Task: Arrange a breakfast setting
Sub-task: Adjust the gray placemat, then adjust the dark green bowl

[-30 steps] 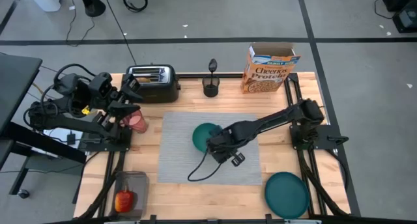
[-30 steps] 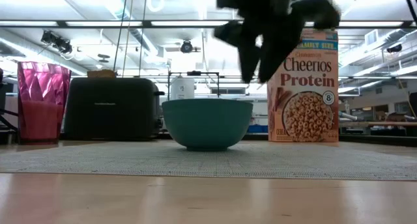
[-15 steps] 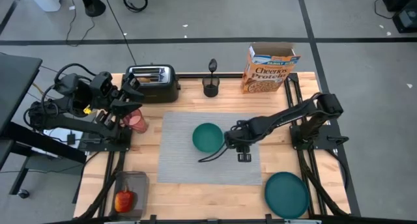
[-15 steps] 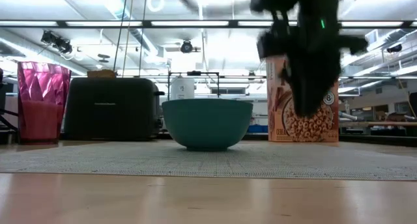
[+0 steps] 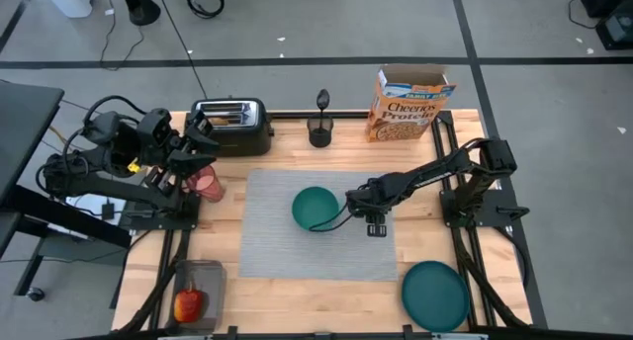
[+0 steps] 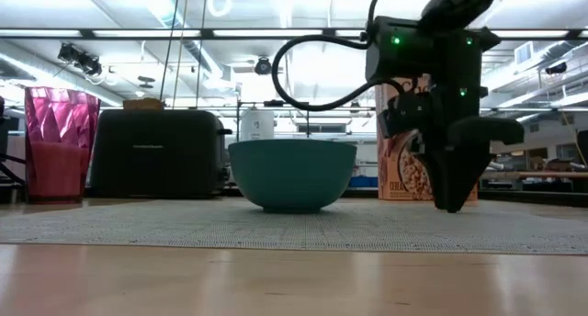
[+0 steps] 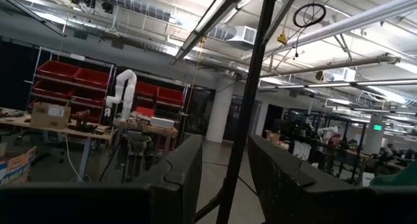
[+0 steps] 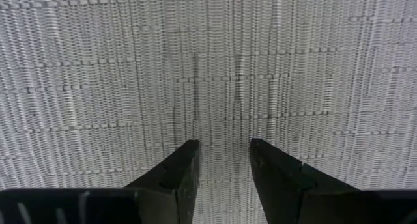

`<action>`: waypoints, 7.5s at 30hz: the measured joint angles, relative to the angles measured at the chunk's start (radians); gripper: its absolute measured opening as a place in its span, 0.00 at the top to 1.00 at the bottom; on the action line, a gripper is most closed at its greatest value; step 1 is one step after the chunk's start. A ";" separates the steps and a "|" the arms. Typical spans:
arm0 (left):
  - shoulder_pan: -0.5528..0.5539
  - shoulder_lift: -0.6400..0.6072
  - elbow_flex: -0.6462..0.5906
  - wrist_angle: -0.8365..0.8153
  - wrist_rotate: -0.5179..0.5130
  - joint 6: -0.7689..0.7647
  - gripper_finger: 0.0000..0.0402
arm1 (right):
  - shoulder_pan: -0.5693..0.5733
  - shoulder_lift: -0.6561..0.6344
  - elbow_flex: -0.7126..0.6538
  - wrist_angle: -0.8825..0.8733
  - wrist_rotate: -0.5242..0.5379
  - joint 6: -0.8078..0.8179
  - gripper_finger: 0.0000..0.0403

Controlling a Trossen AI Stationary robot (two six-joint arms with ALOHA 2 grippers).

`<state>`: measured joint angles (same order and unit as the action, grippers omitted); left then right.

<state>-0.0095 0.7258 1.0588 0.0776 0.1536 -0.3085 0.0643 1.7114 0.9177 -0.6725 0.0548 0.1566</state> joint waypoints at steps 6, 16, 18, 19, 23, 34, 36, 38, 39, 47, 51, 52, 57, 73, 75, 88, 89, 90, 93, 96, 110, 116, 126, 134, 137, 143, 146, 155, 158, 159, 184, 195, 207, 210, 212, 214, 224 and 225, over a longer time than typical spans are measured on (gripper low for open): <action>0.000 0.000 0.000 0.000 -0.003 -0.002 0.67 | -0.017 -0.001 -0.010 0.001 -0.009 -0.044 0.64; 0.000 0.000 0.000 0.005 -0.003 -0.003 0.67 | -0.019 -0.009 -0.013 -0.048 -0.004 -0.055 0.64; 0.000 0.000 0.000 0.007 -0.003 -0.003 0.67 | -0.020 -0.017 -0.015 -0.064 0.010 -0.056 0.64; 0.000 0.000 0.000 0.007 -0.003 -0.003 0.67 | -0.022 -0.020 -0.016 -0.071 0.018 -0.056 0.64; 0.000 0.000 0.000 0.007 -0.003 -0.002 0.67 | -0.041 -0.027 -0.018 -0.087 0.053 -0.056 0.64; 0.000 0.000 0.000 0.008 -0.003 -0.021 0.67 | -0.054 -0.028 -0.003 -0.070 0.013 -0.061 0.64; 0.000 0.000 0.000 0.008 -0.003 -0.021 0.67 | -0.042 -0.028 -0.003 -0.059 -0.016 -0.049 0.64; 0.000 0.000 0.000 0.008 -0.003 -0.021 0.67 | -0.024 -0.028 -0.003 -0.039 -0.022 -0.030 0.64; 0.000 0.000 0.000 0.008 -0.003 -0.021 0.67 | -0.015 -0.028 -0.004 -0.026 -0.022 -0.023 0.64; 0.000 0.000 0.000 0.007 -0.003 -0.021 0.67 | 0.043 -0.028 -0.026 0.052 -0.024 0.067 0.64; 0.000 0.000 0.000 0.007 -0.003 -0.021 0.67 | 0.055 -0.028 -0.026 0.093 -0.030 0.103 0.64; 0.000 0.000 0.000 0.008 -0.003 -0.021 0.67 | 0.056 -0.028 -0.026 0.106 -0.030 0.116 0.64; -0.001 0.000 0.000 0.007 -0.003 -0.022 0.67 | 0.058 0.006 -0.024 0.182 -0.037 0.181 0.64; -0.001 0.000 0.000 0.020 -0.003 -0.047 0.67 | 0.043 -0.046 -0.017 0.247 -0.100 0.293 0.64; -0.001 0.000 0.000 0.021 -0.003 -0.047 0.67 | 0.034 -0.079 -0.016 0.203 -0.069 0.254 0.64; -0.001 0.011 0.000 0.034 -0.003 -0.073 0.67 | -0.146 -0.114 -0.165 0.182 0.126 0.159 0.64; -0.001 0.013 0.000 0.035 -0.003 -0.074 0.67 | -0.147 -0.114 -0.172 0.183 0.116 0.158 0.64; -0.001 0.013 0.000 0.038 -0.003 -0.074 0.67 | -0.147 -0.114 -0.176 0.182 0.110 0.157 0.64; -0.001 0.015 0.000 0.044 -0.003 -0.074 0.67 | -0.135 -0.113 -0.174 0.183 0.102 0.158 0.64; -0.001 0.015 0.000 0.046 -0.003 -0.073 0.67 | -0.117 -0.112 -0.162 0.180 0.080 0.156 0.64; 0.000 0.014 0.000 0.046 -0.003 -0.071 0.67 | -0.121 -0.158 -0.078 0.064 0.037 0.139 0.64; 0.000 0.014 0.000 0.045 -0.003 -0.046 0.67 | -0.147 -0.191 0.146 -0.017 0.008 0.365 0.64; 0.000 0.014 0.000 0.014 -0.003 -0.044 0.67 | -0.111 0.002 0.352 -0.009 -0.068 0.790 0.64; 0.000 0.014 0.000 -0.017 -0.003 -0.045 0.67 | -0.091 0.084 0.365 -0.042 -0.059 0.836 0.64; 0.000 0.011 0.000 -0.017 0.004 -0.045 0.67 | -0.091 0.106 0.365 -0.029 -0.058 0.836 0.65; 0.000 -0.006 0.000 -0.024 0.008 -0.047 0.67 | -0.091 0.138 0.365 -0.003 -0.060 0.837 0.74; 0.000 -0.017 0.000 -0.025 0.009 -0.051 0.67 | -0.091 0.136 0.365 -0.003 -0.040 0.836 0.81; -0.001 -0.027 0.000 -0.027 0.009 -0.048 0.67 | -0.109 0.132 0.365 0.009 -0.055 0.847 0.96; 0.000 -0.026 0.000 -0.028 0.009 -0.047 0.67 | -0.119 0.106 0.365 -0.010 -0.081 0.855 0.96; 0.000 -0.026 0.000 -0.029 0.009 -0.047 0.67 | -0.120 0.093 0.365 -0.027 -0.081 0.851 0.97; 0.000 -0.026 0.000 -0.029 0.008 -0.045 0.67 | -0.111 0.088 0.329 -0.105 0.011 0.729 0.97; 0.000 -0.026 0.000 -0.029 0.008 -0.046 0.67 | -0.145 0.076 0.342 -0.097 0.014 0.652 0.97; -0.001 -0.026 0.000 -0.029 0.008 -0.047 0.67 | -0.115 0.071 0.333 -0.038 -0.010 0.789 0.97; -0.001 -0.026 0.000 -0.029 0.008 -0.046 0.67 | -0.115 0.071 0.313 -0.028 -0.015 0.829 0.96; -0.001 -0.026 0.000 -0.029 0.008 -0.046 0.67 | -0.118 0.071 0.293 0.019 -0.031 0.847 0.95; -0.001 -0.026 0.000 -0.029 0.008 -0.046 0.67 | -0.120 0.071 0.282 0.049 -0.052 0.869 0.94; -0.001 -0.026 0.000 -0.029 0.008 -0.047 0.67 | -0.116 0.071 0.280 0.028 0.008 0.973 0.88; -0.001 -0.026 0.000 -0.029 0.008 -0.047 0.67 | -0.116 0.071 0.280 0.028 0.009 0.977 0.87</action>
<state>-0.0101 0.6998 1.0592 0.0486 0.1619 -0.3553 -0.0517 1.7824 1.1973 -0.6444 0.0636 1.1341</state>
